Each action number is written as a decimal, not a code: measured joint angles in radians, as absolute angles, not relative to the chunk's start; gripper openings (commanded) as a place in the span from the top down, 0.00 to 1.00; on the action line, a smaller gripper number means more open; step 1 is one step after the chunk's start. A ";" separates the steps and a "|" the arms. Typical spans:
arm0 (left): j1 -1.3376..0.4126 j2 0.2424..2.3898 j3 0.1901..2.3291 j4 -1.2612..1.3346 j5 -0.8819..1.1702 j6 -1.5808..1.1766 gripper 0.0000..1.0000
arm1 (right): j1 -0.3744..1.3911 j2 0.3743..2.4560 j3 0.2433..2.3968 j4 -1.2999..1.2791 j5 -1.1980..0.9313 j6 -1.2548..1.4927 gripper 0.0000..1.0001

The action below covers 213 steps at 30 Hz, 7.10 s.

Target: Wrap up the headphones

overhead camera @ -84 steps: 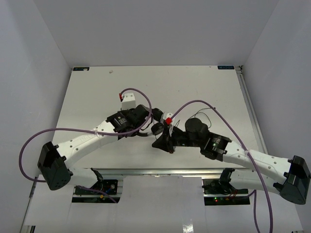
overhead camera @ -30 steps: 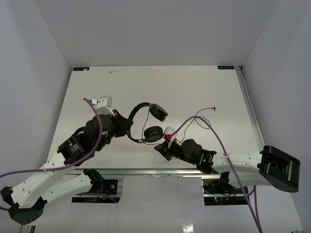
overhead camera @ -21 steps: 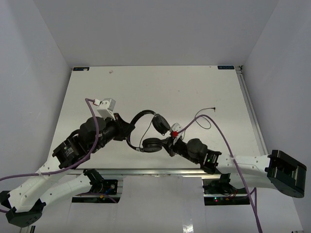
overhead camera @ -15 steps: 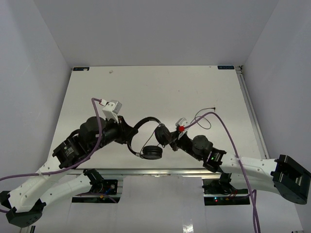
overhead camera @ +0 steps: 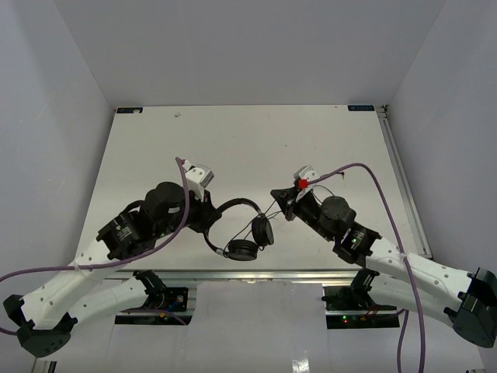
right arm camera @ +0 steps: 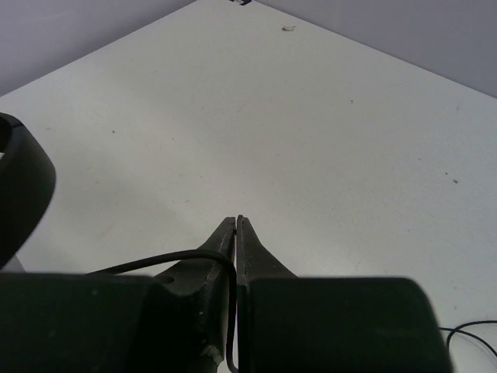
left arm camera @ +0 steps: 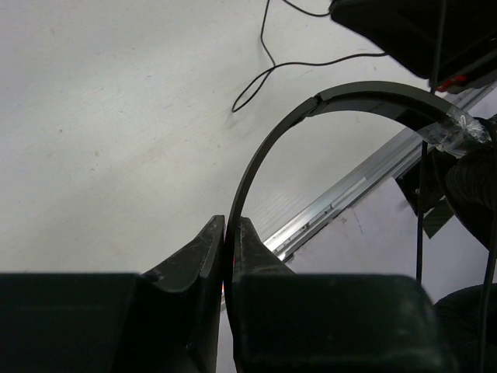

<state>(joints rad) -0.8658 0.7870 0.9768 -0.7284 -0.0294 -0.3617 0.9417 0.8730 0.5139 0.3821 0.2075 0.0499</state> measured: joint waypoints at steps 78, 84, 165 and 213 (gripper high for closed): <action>-0.873 1.177 1.121 -0.857 -0.778 -0.791 1.00 | 1.139 1.192 0.675 0.295 -0.165 0.280 0.92; -0.872 1.103 1.121 -0.852 -0.759 -0.817 1.00 | 1.197 1.167 0.606 0.347 -0.038 0.278 0.91; -0.865 0.798 1.087 -0.785 -0.121 -0.471 1.00 | 0.907 1.240 0.306 0.876 0.136 0.206 0.92; -0.916 1.321 1.088 -0.797 -0.684 -0.270 1.00 | 0.778 1.175 0.949 -0.115 -0.302 0.081 0.92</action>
